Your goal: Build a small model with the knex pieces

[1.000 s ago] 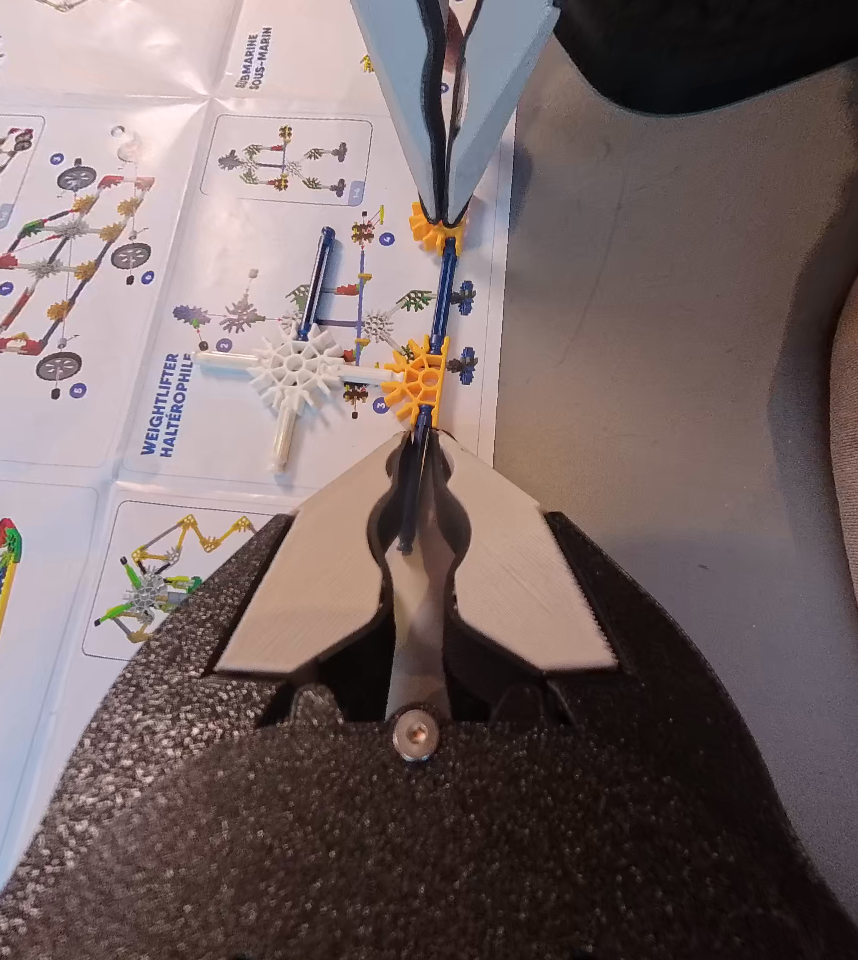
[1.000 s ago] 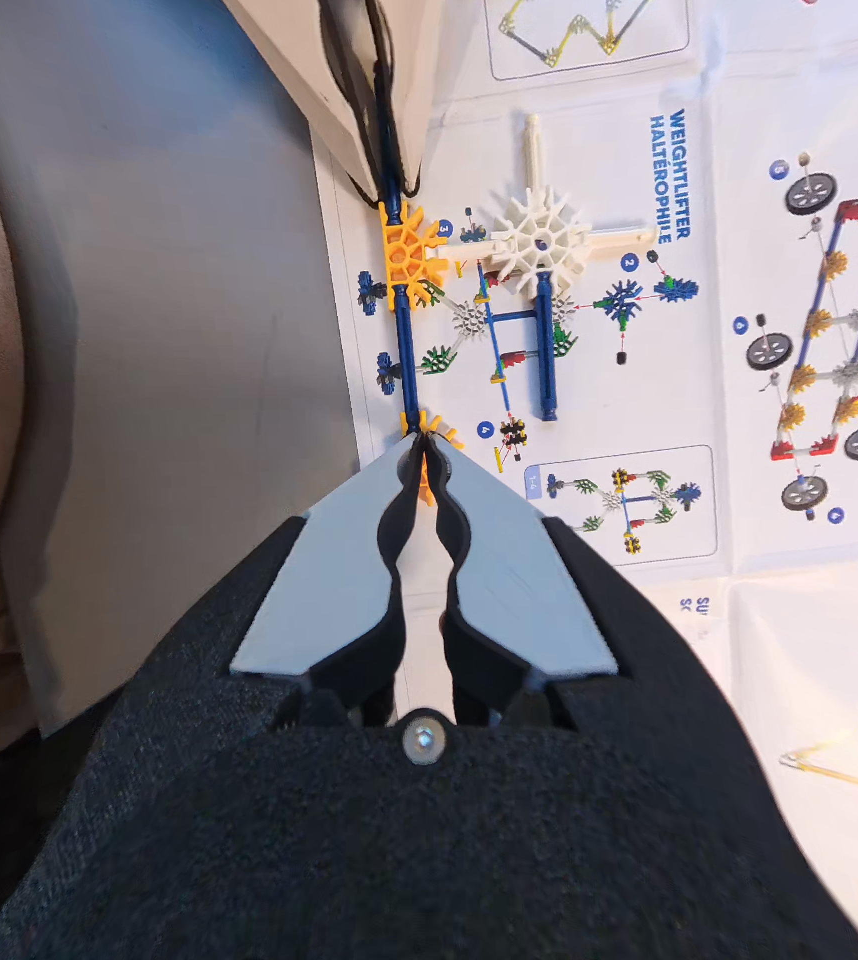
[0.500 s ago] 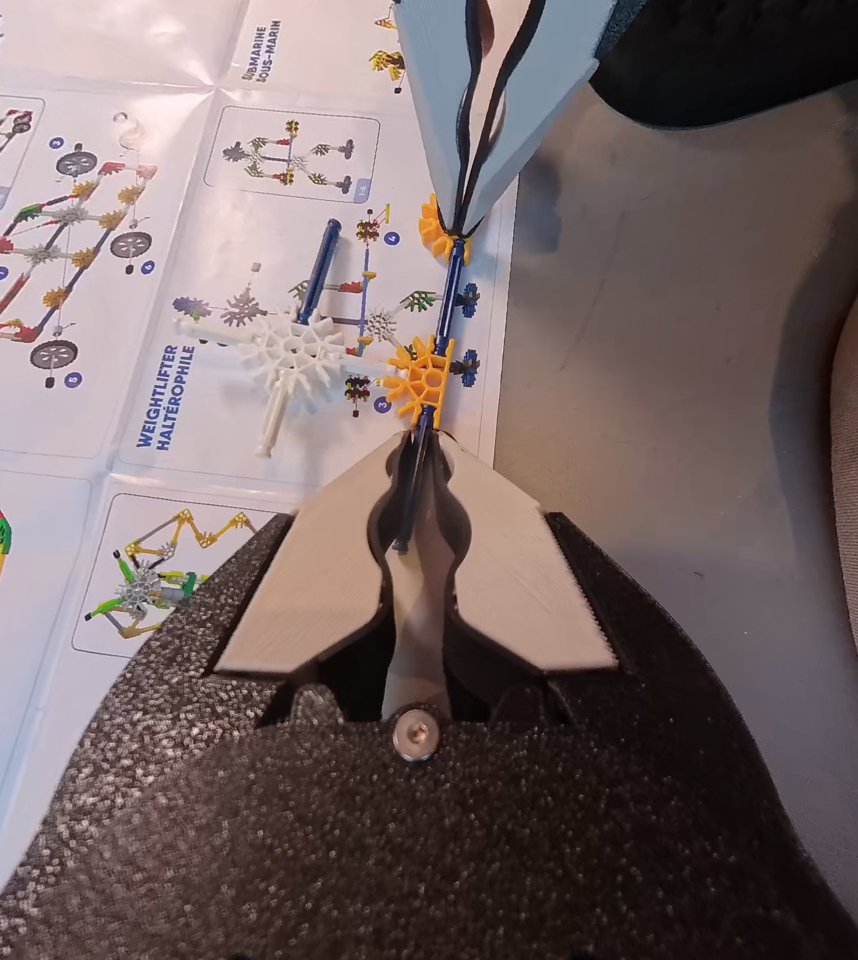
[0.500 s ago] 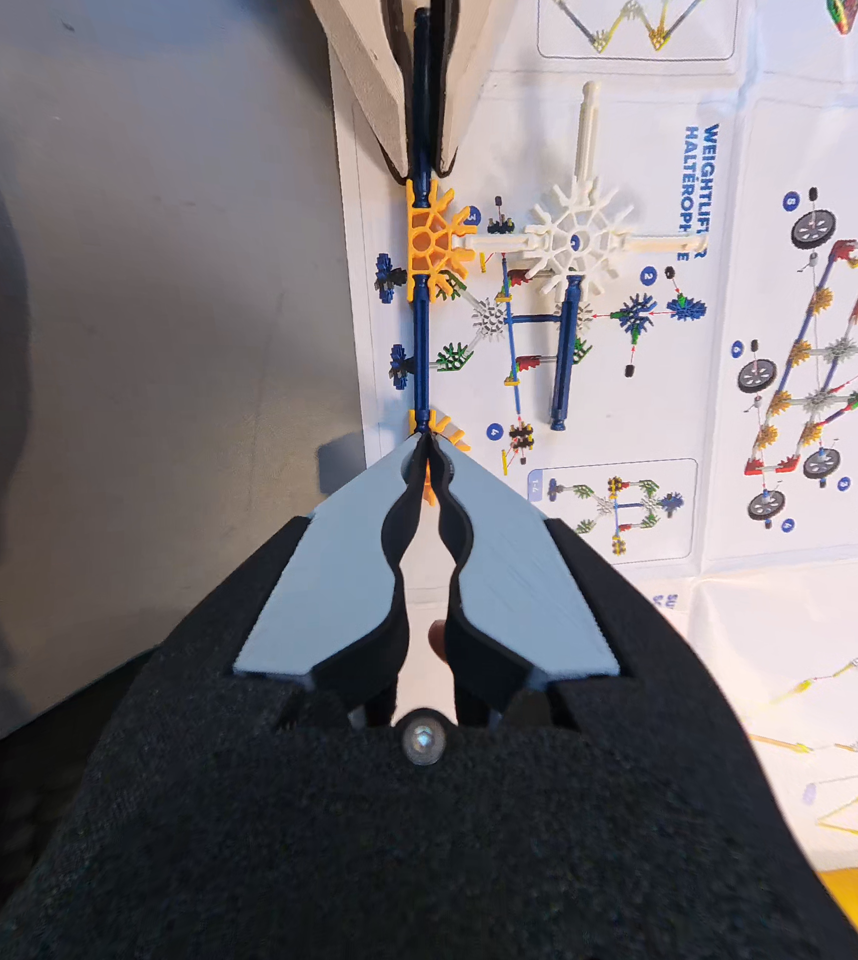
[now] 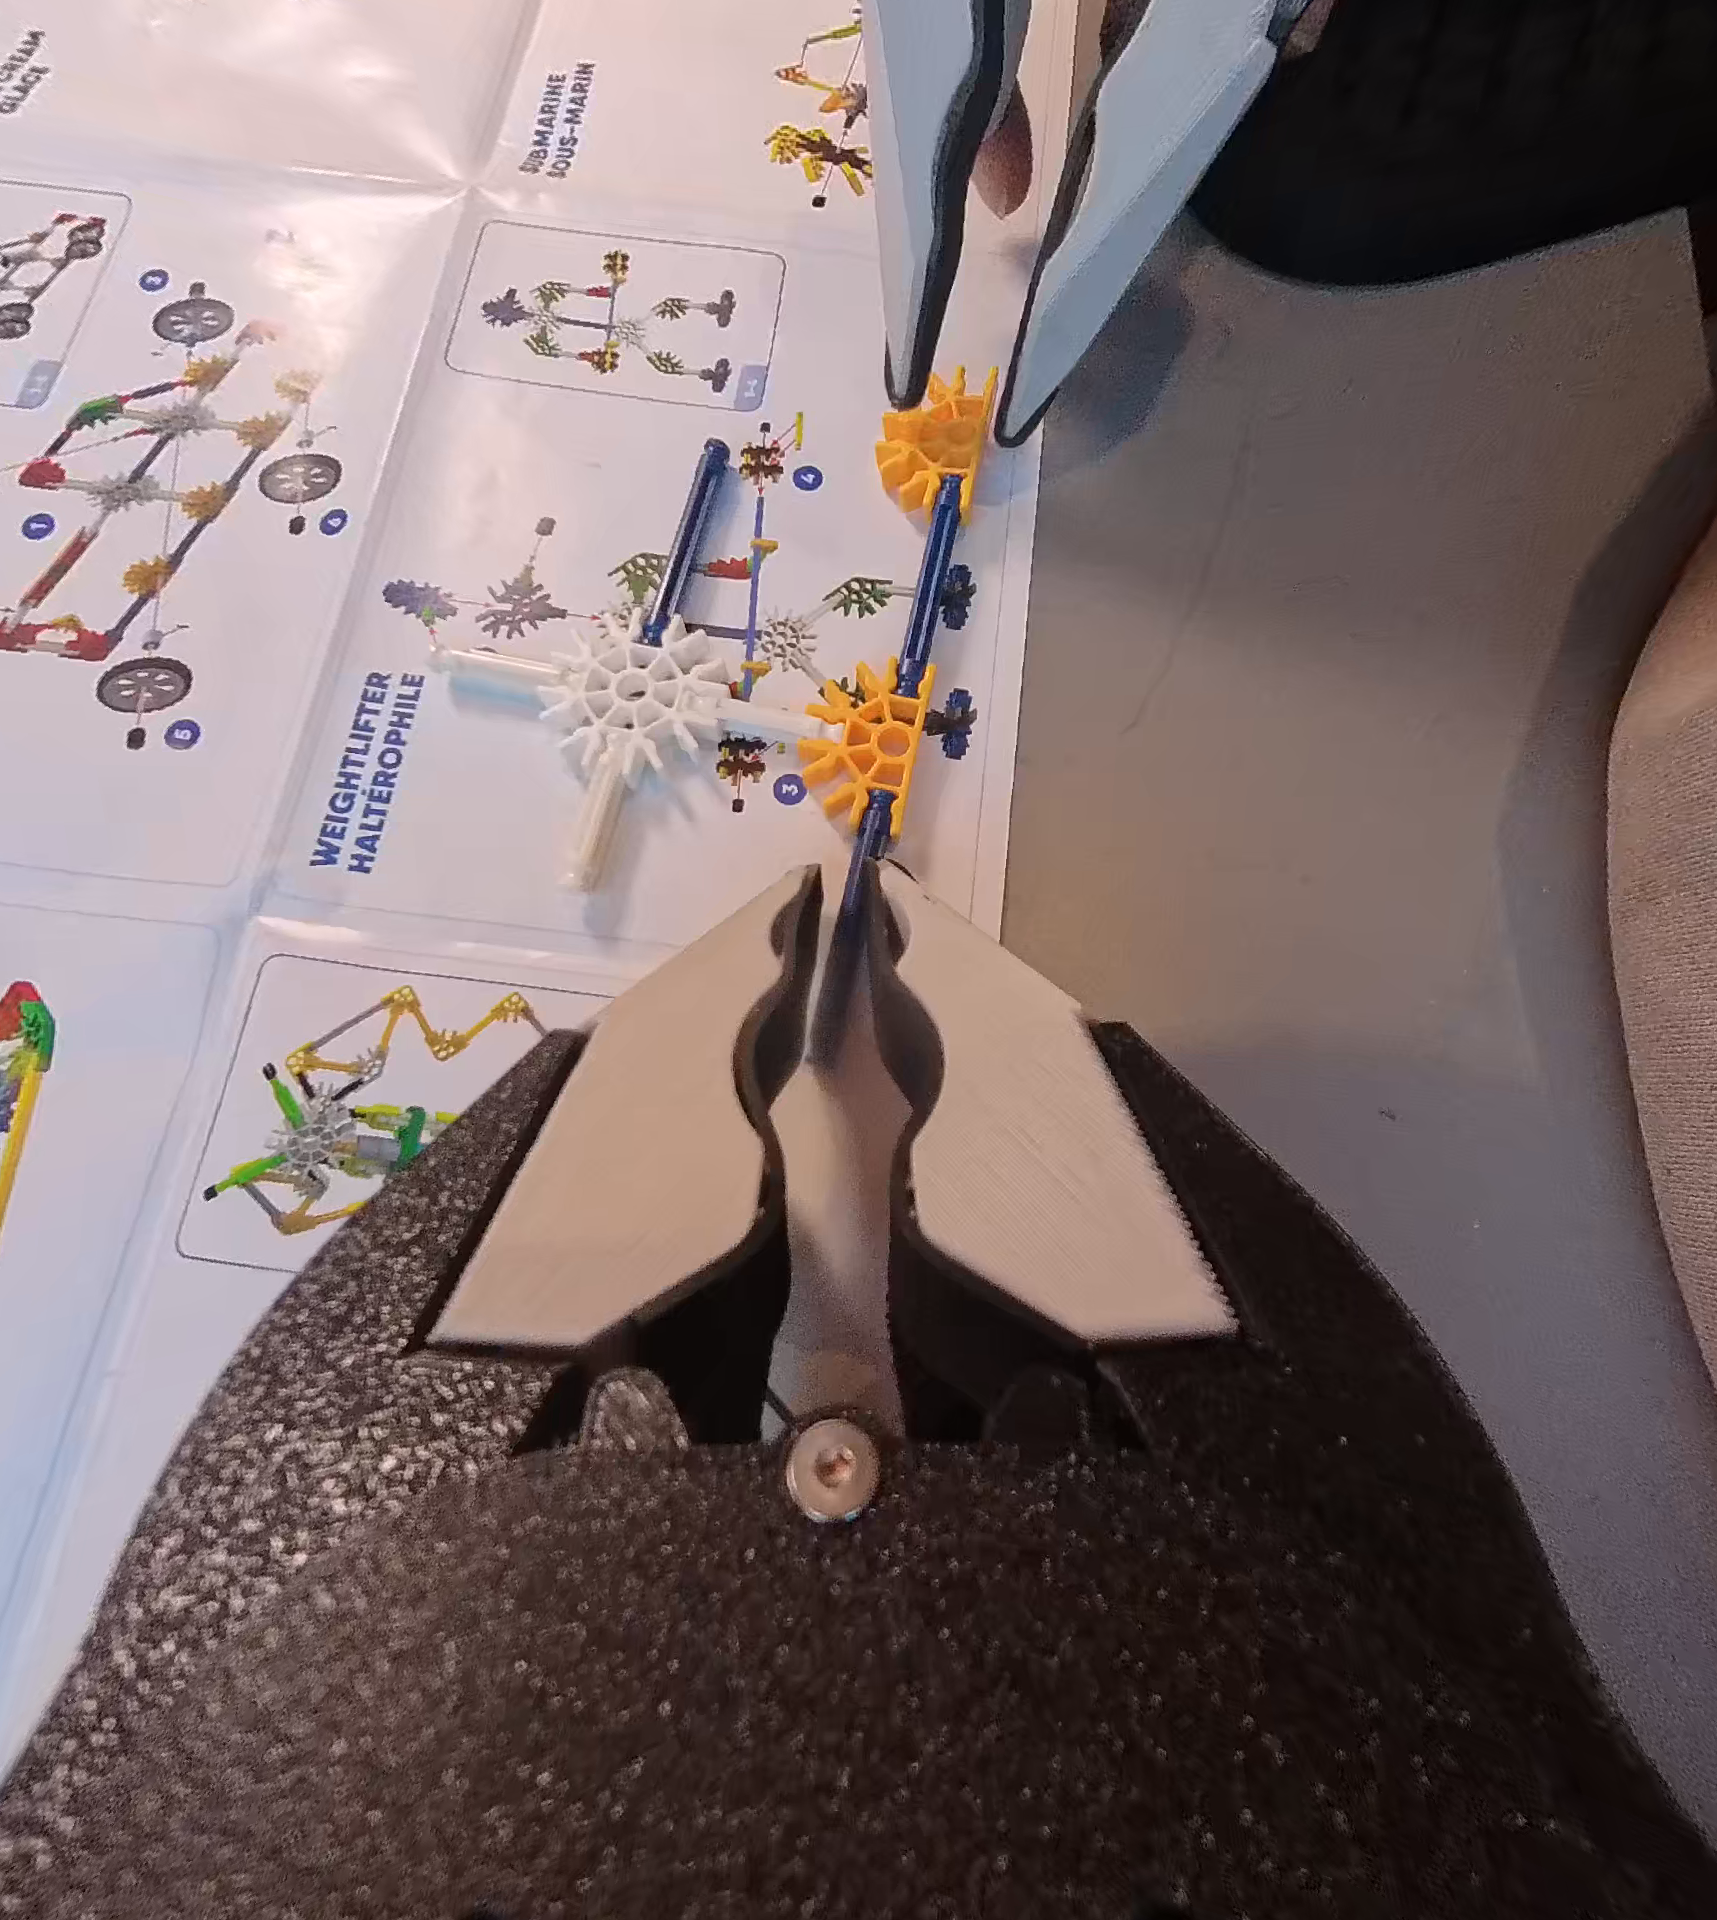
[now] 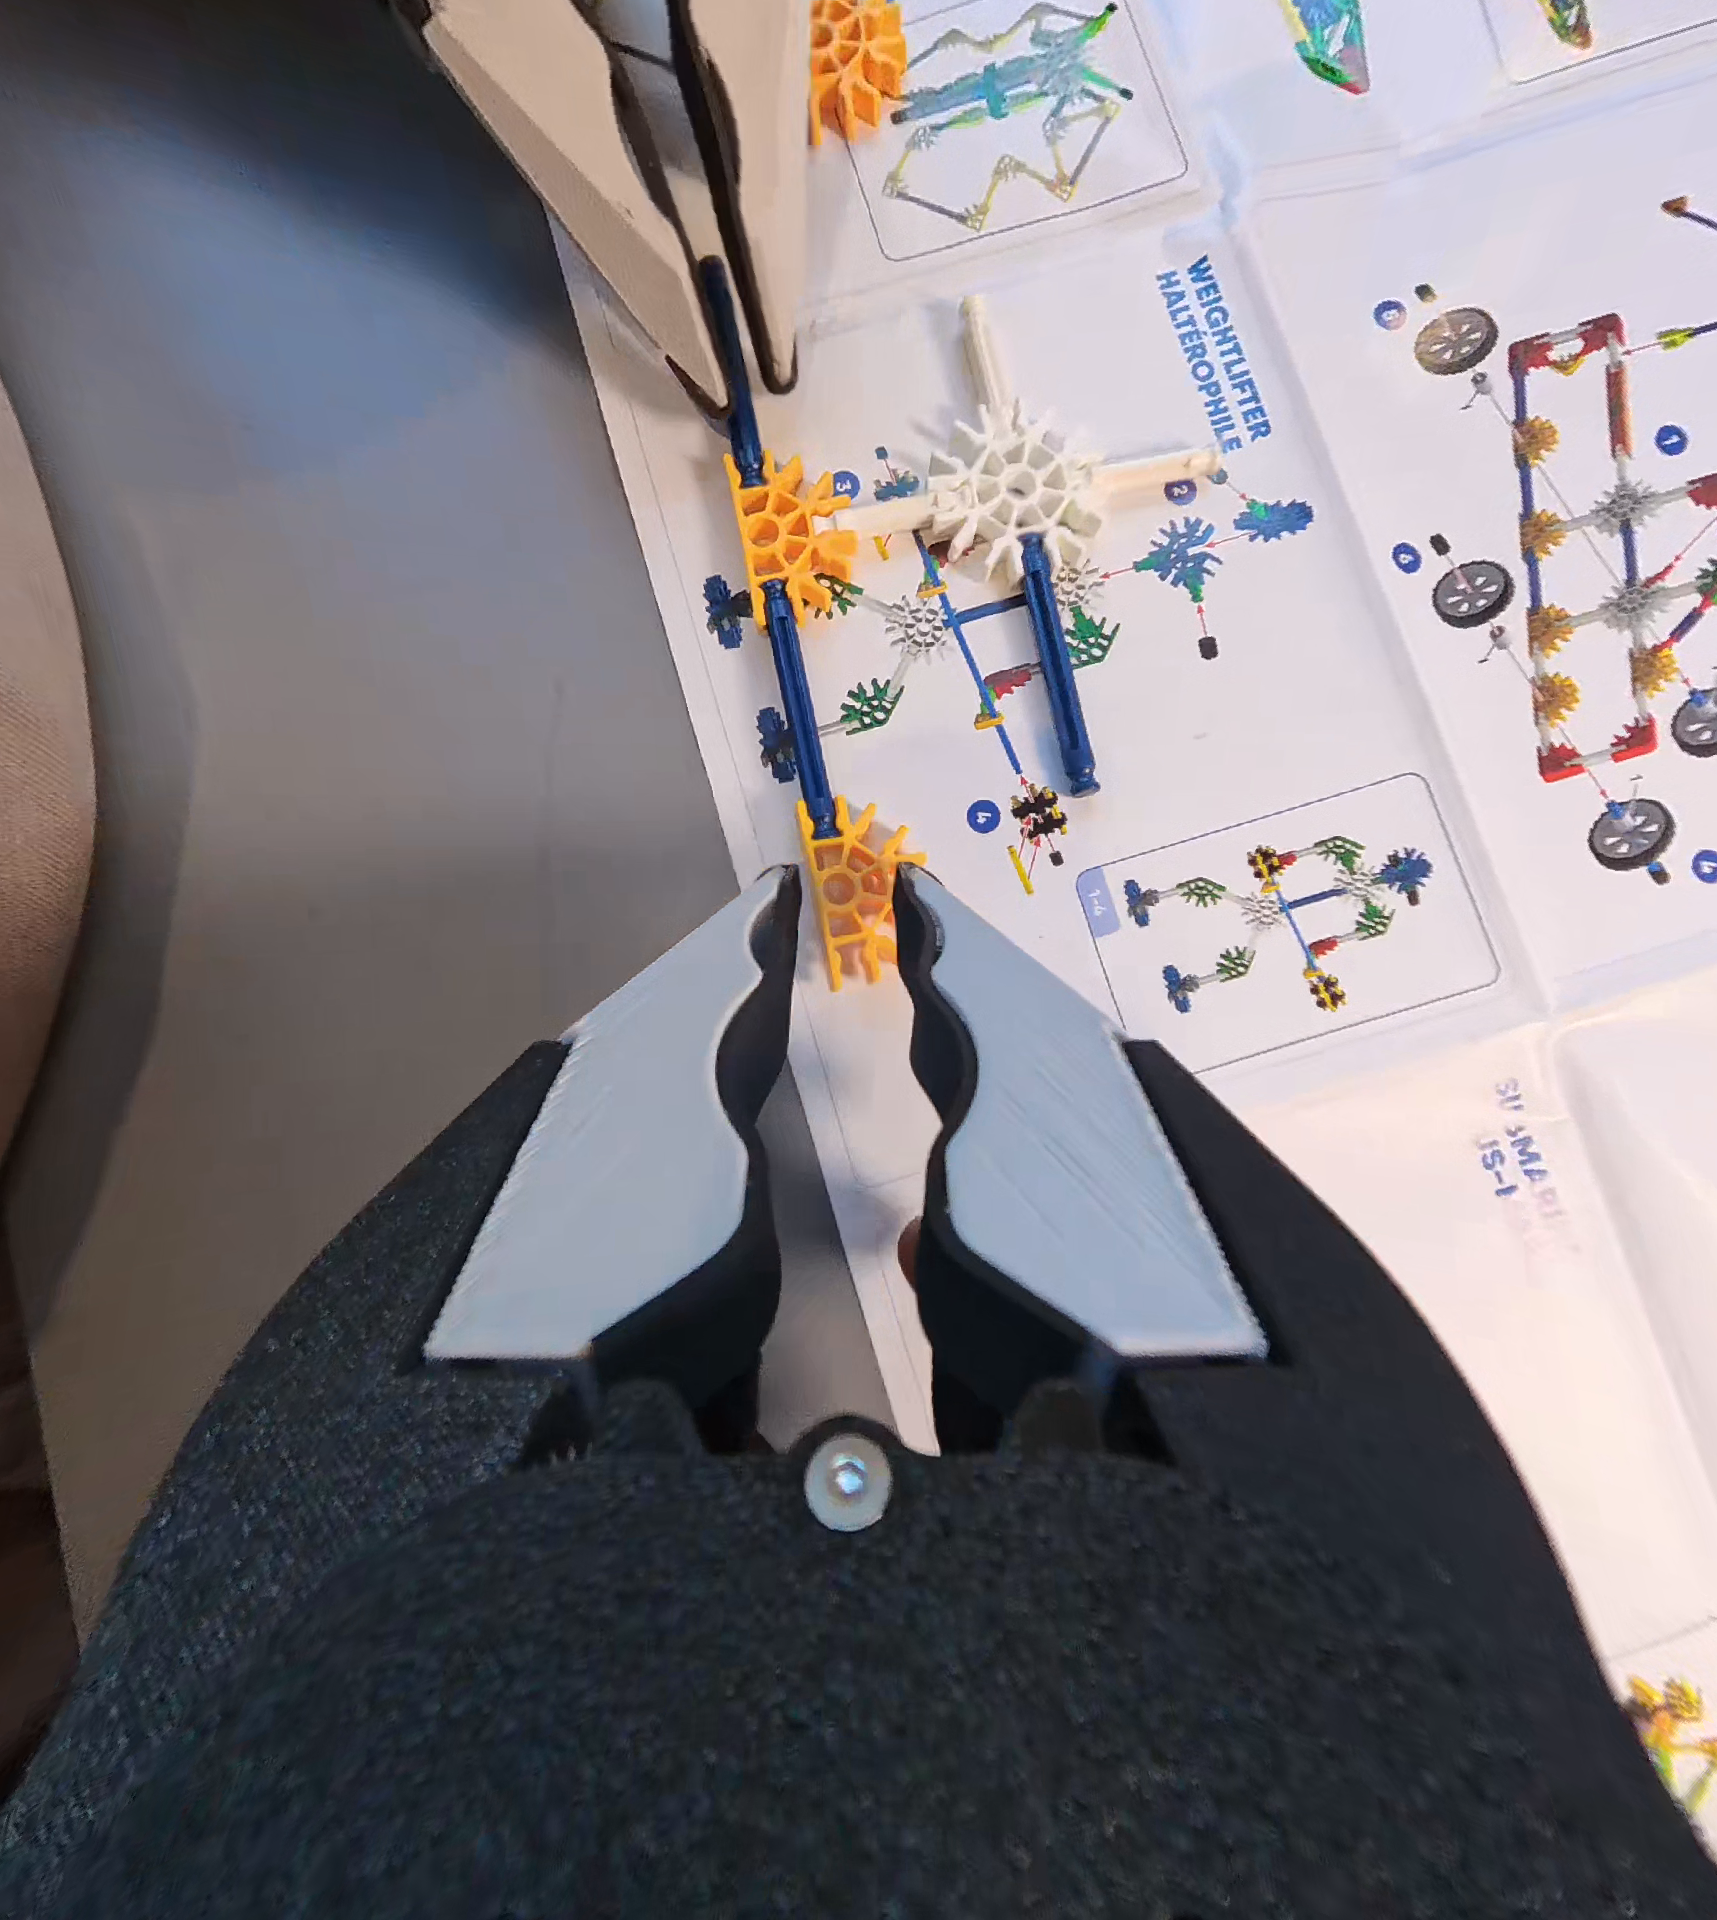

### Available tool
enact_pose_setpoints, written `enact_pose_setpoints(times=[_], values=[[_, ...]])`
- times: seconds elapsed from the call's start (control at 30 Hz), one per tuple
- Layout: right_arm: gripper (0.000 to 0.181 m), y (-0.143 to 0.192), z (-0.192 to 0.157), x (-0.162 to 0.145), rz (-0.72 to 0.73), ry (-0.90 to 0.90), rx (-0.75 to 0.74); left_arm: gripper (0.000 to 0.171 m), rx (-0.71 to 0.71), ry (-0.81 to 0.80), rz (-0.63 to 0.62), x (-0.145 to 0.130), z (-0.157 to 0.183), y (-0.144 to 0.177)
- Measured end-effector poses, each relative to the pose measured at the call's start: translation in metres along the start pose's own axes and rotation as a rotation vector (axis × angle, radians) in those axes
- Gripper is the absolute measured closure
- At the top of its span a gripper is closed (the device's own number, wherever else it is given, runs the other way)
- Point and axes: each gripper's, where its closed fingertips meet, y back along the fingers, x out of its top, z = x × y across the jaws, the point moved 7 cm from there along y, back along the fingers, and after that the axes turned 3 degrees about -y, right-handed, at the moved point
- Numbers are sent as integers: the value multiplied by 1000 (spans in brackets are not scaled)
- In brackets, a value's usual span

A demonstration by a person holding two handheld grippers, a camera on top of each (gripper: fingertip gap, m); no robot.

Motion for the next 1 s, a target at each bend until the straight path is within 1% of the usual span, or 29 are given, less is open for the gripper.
enact_pose_setpoints(times=[0.1, 0.17, 0.23, 0.33, 0.47, 0.57, 0.63, 0.77, 0.83, 0.9, 1.0], values=[[167, -3, 2, -1, -15, 14, -4, 170, -14, 4, -1, 0, 2, -1], [168, -3, 6, 1, -20, 14, -9, 170, -12, 4, 0, 1, 2, -2], [169, -2, 10, 3, -21, 26, -10, 163, -18, 7, 3, 1, 2, -1], [166, 4, 14, 10, 17, 19, -13, 159, -18, 38, 51, 4, -3, 7], [164, 10, 19, 12, 51, 9, -36, 158, 72, 87, 100, 4, -20, 18], [164, 10, 17, 9, 54, 9, -43, 160, 152, 105, 70, -1, -30, 18], [164, 10, 16, 7, 59, 10, -49, 159, 171, 94, 53, -3, -31, 18], [164, 14, 18, 6, 121, 11, -86, 157, 158, 60, 56, -2, -30, 25], [164, 13, 16, 4, 138, -9, -63, 158, 148, 53, 70, -2, -31, 30], [166, 10, 13, 1, 119, -12, -43, 160, 124, 54, 85, -2, -30, 32], [173, 2, 8, 1, 79, 10, -22, 163, 48, 27, 80, -1, -19, 27]])
